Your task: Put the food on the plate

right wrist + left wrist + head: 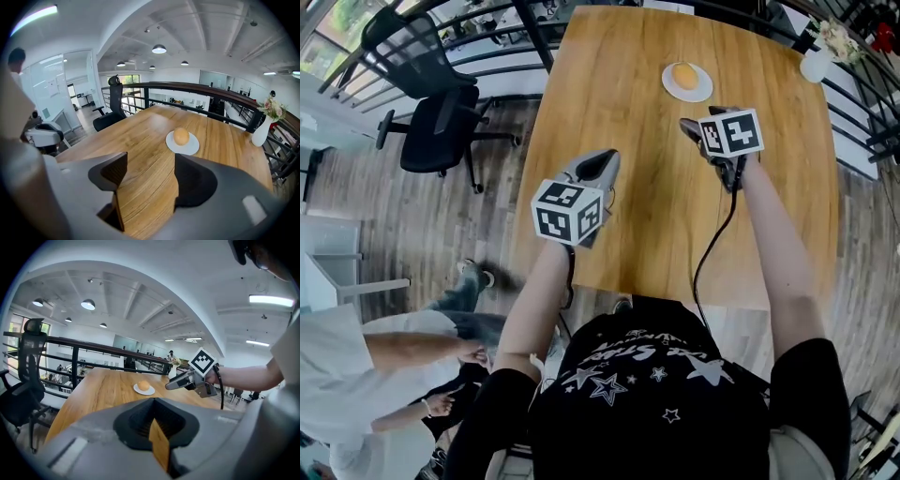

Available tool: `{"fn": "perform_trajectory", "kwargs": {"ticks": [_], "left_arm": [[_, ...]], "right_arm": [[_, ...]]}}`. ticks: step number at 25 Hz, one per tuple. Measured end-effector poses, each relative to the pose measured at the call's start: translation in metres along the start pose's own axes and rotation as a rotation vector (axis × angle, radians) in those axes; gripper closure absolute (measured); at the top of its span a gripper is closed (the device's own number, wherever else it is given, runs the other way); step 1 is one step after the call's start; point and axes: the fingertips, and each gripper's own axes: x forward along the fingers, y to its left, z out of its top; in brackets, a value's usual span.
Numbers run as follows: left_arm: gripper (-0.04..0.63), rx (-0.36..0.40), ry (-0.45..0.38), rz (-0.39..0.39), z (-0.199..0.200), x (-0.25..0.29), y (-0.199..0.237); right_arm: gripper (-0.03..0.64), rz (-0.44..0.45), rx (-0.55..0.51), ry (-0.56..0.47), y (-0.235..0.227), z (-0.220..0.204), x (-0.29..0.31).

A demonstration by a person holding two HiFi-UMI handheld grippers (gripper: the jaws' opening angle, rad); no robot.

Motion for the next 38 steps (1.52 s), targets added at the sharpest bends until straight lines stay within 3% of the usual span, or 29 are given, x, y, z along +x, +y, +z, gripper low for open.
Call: {"fn": "perform_trajectory", "kwargs": {"ticks": [21, 32, 37, 38], "left_arm": [[0.594, 0.024, -0.029, -0.09, -0.068, -0.133, -0.103], [0.594, 0.025, -0.021, -0.101, -0.081, -0.147, -0.139], [0.594, 0.028, -0.026, -0.086, -0.083, -0.151, -0.161], [0.594, 0.025, -0.026, -0.084, -0.085, -0.151, -0.168]], "right_arm": [[0.418, -0.006, 0.074, -0.096, 0.134, -0.128, -0.141], [0.49, 0.021, 0.149, -0.122, 0.15, -0.168, -0.176], [0.614, 0.009, 0.232, -0.123, 0.148, -0.191, -0.197], [0.614, 0.011, 0.248, -0.122, 0.147, -0.197, -0.203]]}}
